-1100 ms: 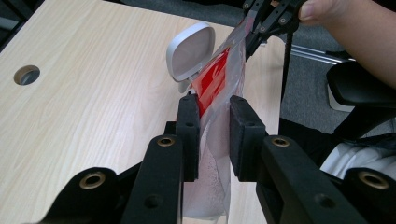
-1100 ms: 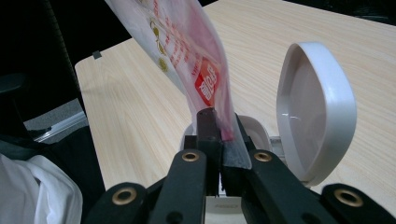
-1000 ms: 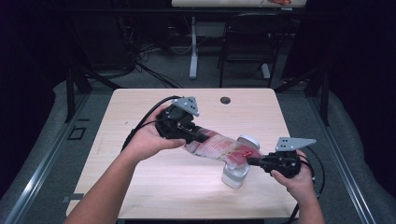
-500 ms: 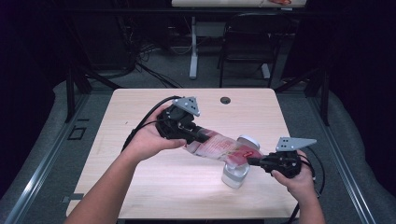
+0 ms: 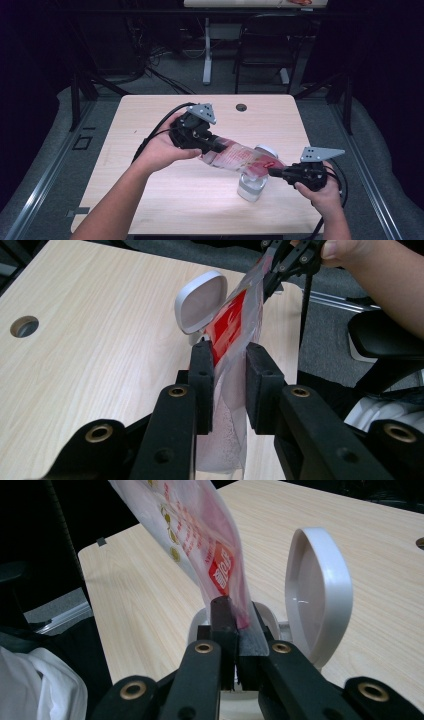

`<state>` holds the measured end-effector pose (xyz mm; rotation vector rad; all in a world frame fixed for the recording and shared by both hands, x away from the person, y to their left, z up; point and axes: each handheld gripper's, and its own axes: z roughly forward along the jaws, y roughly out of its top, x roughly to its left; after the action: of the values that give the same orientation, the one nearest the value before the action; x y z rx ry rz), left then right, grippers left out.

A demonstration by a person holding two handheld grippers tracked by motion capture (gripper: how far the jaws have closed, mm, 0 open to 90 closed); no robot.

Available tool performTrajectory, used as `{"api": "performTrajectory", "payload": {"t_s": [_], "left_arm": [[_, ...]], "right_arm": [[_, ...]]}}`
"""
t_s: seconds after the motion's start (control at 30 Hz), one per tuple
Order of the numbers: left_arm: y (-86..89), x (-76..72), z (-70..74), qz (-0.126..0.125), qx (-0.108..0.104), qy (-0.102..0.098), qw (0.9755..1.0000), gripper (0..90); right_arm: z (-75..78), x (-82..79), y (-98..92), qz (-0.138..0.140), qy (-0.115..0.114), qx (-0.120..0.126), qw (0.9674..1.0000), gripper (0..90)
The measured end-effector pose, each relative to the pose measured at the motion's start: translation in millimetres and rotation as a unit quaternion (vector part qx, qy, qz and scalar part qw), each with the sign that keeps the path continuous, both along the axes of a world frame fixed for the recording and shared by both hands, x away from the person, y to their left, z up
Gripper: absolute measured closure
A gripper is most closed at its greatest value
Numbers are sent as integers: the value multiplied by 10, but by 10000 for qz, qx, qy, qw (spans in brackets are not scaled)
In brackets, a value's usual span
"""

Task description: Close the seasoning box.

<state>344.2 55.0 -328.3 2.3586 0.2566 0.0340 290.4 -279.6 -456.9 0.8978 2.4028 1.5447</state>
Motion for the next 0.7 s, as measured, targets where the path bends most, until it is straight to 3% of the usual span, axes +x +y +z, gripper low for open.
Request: {"api": "performTrajectory", "payload": {"t_s": [0.7], "left_arm": [[57, 2, 38, 71, 7, -41, 10000, 765]], "right_arm": [[-7, 23, 70, 101, 32, 48, 9999, 889]]}}
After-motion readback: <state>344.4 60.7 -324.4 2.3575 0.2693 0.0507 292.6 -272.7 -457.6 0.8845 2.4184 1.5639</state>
